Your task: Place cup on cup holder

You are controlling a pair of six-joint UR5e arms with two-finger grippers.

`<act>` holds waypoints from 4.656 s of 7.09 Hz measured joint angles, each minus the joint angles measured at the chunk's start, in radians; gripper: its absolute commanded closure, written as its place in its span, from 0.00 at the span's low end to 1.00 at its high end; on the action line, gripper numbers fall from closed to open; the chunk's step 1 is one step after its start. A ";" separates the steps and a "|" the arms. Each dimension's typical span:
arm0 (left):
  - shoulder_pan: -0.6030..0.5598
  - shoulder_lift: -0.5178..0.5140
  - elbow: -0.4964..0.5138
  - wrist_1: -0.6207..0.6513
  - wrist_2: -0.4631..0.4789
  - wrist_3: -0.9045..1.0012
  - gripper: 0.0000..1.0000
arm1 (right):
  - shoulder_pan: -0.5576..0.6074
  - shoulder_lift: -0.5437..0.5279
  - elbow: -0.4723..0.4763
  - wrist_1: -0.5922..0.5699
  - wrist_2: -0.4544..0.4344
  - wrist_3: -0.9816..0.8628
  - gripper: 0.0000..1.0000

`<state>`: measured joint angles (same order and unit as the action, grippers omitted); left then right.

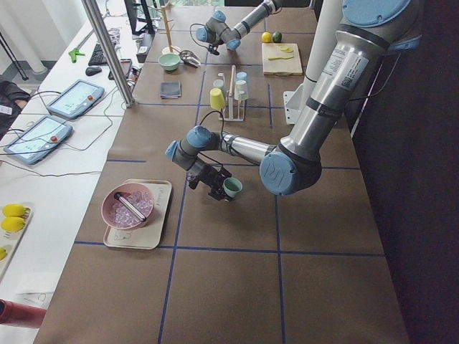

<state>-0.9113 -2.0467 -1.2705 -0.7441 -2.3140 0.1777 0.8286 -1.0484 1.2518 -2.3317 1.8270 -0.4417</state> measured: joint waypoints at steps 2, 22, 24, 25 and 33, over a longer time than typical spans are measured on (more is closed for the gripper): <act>-0.039 0.000 -0.058 0.039 -0.003 0.004 0.94 | -0.010 0.003 -0.012 -0.004 -0.023 -0.008 0.08; 0.030 0.083 -0.623 -1.742 0.360 -0.476 0.95 | 0.201 -0.145 0.509 1.450 0.552 0.653 0.98; 0.159 0.148 -0.681 -1.898 0.575 -0.494 0.95 | 0.079 -0.143 0.440 1.837 0.346 0.813 0.97; 0.244 0.174 -0.700 -1.983 0.698 -0.494 0.94 | -0.003 -0.143 0.429 1.969 0.226 0.867 0.97; 0.622 0.160 -0.489 -2.530 1.164 -0.242 0.92 | -0.256 -0.091 0.198 2.479 -0.151 0.950 0.98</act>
<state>-0.2896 -1.8870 -1.7599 -3.2736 -1.1498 -0.0639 0.5725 -1.1393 1.4501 0.1469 1.6760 0.5078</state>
